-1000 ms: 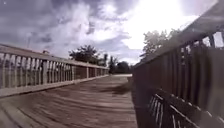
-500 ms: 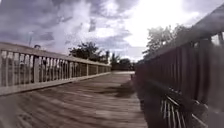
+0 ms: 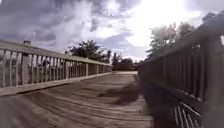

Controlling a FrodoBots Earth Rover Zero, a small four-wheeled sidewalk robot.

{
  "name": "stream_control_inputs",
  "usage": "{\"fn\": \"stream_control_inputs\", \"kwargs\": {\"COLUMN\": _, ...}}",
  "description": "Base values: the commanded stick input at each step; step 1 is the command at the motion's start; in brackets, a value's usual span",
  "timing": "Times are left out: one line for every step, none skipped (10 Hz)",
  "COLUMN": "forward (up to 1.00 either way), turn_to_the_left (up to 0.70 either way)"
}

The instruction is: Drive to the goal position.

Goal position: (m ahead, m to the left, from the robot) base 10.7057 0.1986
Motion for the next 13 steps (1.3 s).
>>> {"fn": "stream_control_inputs", "kwargs": {"forward": 0.81, "turn_to_the_left": 0.0}}
{"fn": "stream_control_inputs", "kwargs": {"forward": 0.82, "turn_to_the_left": 0.0}}
{"fn": "stream_control_inputs", "kwargs": {"forward": 0.82, "turn_to_the_left": 0.0}}
{"fn": "stream_control_inputs", "kwargs": {"forward": 0.81, "turn_to_the_left": 0.0}}
{"fn": "stream_control_inputs", "kwargs": {"forward": 0.81, "turn_to_the_left": 0.0}}
{"fn": "stream_control_inputs", "kwargs": {"forward": 0.81, "turn_to_the_left": 0.0}}
{"fn": "stream_control_inputs", "kwargs": {"forward": 0.81, "turn_to_the_left": -0.08}}
{"fn": "stream_control_inputs", "kwargs": {"forward": 0.81, "turn_to_the_left": -0.26}}
{"fn": "stream_control_inputs", "kwargs": {"forward": 0.81, "turn_to_the_left": -0.32}}
{"fn": "stream_control_inputs", "kwargs": {"forward": 0.81, "turn_to_the_left": -0.32}}
{"fn": "stream_control_inputs", "kwargs": {"forward": 0.81, "turn_to_the_left": -0.32}}
{"fn": "stream_control_inputs", "kwargs": {"forward": 0.81, "turn_to_the_left": -0.32}}
{"fn": "stream_control_inputs", "kwargs": {"forward": 0.82, "turn_to_the_left": -0.33}}
